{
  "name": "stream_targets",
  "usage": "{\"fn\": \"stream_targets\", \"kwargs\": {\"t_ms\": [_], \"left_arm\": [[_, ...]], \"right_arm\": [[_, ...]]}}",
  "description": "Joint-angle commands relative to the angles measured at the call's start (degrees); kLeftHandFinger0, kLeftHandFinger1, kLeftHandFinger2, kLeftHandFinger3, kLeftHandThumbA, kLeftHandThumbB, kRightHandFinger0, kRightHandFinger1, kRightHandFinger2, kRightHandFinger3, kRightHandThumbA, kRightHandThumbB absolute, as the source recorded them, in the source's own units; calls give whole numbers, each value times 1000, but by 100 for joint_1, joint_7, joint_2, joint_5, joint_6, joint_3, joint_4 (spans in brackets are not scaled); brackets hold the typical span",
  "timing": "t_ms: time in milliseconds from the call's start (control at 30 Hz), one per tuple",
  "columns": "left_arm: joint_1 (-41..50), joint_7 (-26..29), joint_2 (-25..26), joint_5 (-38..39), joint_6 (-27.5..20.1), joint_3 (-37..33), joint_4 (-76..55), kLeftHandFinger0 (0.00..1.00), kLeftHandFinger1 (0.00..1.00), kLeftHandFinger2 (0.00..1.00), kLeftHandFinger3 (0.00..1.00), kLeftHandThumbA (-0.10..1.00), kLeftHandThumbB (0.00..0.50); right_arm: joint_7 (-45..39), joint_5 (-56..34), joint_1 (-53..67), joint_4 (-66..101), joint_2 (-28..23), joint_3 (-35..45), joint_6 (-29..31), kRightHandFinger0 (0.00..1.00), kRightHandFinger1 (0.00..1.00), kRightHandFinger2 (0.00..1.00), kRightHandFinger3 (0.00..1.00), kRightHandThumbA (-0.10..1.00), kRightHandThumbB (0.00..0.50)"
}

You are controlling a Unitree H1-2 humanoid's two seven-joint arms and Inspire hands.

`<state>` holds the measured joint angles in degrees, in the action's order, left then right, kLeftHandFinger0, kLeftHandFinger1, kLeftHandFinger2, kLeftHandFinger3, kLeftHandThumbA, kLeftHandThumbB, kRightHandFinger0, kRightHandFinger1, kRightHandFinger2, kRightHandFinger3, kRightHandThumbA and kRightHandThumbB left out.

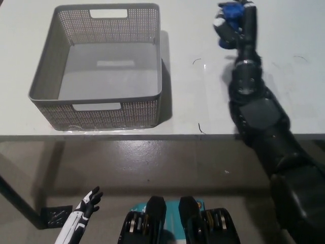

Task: Use the right hand to pick up a chess pieces and put it into a container on the left hand side

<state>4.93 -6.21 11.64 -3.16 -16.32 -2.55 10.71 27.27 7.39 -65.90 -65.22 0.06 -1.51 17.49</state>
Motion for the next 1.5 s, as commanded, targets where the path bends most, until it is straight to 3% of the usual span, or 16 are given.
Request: {"fn": "stream_targets", "kwargs": {"t_ms": [0, 33, 100, 200, 233, 300, 467, 600, 767, 1067, 1200, 1267, 1333, 1367, 1400, 1467], "left_arm": [[-22, -5, 19, 36, -165, 40, -81, 1000, 1000, 1000, 1000, 1000, 262], [-22, -15, 17, 53, -147, 40, -95, 1000, 1000, 1000, 1000, 1000, 263], [8, -38, 16, 69, -183, 25, -80, 1000, 1000, 1000, 1000, 1000, 273], [38, -39, 25, 26, -178, 5, -101, 1000, 1000, 1000, 1000, 1000, 273], [37, -32, 16, 22, -151, 4, -130, 1000, 1000, 1000, 1000, 1000, 271], [44, -14, -23, -2, -95, -12, -158, 1000, 1000, 1000, 1000, 1000, 277], [84, -40, -28, 11, -142, -25, -147, 1000, 1000, 1000, 1000, 1000, 292], [102, -62, -5, 8, -132, -32, -200, 1000, 1000, 1000, 1000, 1000, 286], [33, -53, 5, -32, -131, -38, -188, 1000, 1000, 1000, 1000, 1000, 288], [15, -55, 2, -14, -151, -34, -165, 1000, 1000, 1000, 1000, 1000, 261], [13, -63, 25, -48, -149, -44, -182, 1000, 1000, 1000, 1000, 1000, 264], [-10, -61, 29, -40, -152, -36, -155, 1000, 1000, 1000, 1000, 1000, 273], [31, -71, 23, -26, -103, -40, -201, 1000, 1000, 1000, 1000, 1000, 266], [42, -70, 22, -27, -103, -42, -202, 1000, 1000, 1000, 1000, 1000, 264], [49, -82, 28, -18, -132, -45, -186, 1000, 1000, 1000, 1000, 1000, 251], [49, -103, 30, 25, -175, -44, -161, 1000, 1000, 1000, 1000, 1000, 240]], "right_arm": [[11, 47, -706, 145, 314, -54, -9, 0, 223, 645, 678, -100, 147], [-152, -97, -787, 77, 468, 7, 63, 0, 244, 681, 726, -100, 125], [-115, 69, -883, -55, 779, -160, 60, 0, 212, 631, 651, -100, 140], [-122, 164, -978, -238, 1079, -297, 97, 0, 225, 674, 688, -100, 165], [-151, 248, -1050, -386, 1218, -422, 163, 0, 220, 686, 720, -100, 141], [-148, 277, -1108, -588, 1389, -518, 244, 0, 234, 704, 730, -100, 152], [-201, 335, -1095, -998, 1652, -747, 361, 0, 341, 815, 811, -100, 143], [-259, 408, -1010, -1215, 1758, -886, 234, 0, 302, 732, 740, -100, 136], [-263, 450, -918, -1412, 1802, -1013, 68, 0, 271, 717, 779, -100, 125], [-383, 464, -673, -1558, 1683, -1126, -28, 0, 374, 787, 868, -100, 102], [-278, 465, -637, -1573, 1620, -1125, -24, 57, 448, 828, 876, -100, 145], [-280, 486, -649, -1579, 1593, -1138, -50, 69, 401, 730, 758, -91, 179], [-481, 479, -650, -1578, 1542, -1135, -139, 269, 543, 759, 805, 111, 212], [-534, 472, -650, -1577, 1538, -1125, -155, 294, 469, 612, 730, 158, 215], [-804, 446, -653, -1571, 1495, -1118, -173, 722, 898, 975, 1000, 275, 235], [-986, 429, -656, -1566, 1461, -1104, -196, 876, 1000, 1000, 1000, 377, 267]]}}
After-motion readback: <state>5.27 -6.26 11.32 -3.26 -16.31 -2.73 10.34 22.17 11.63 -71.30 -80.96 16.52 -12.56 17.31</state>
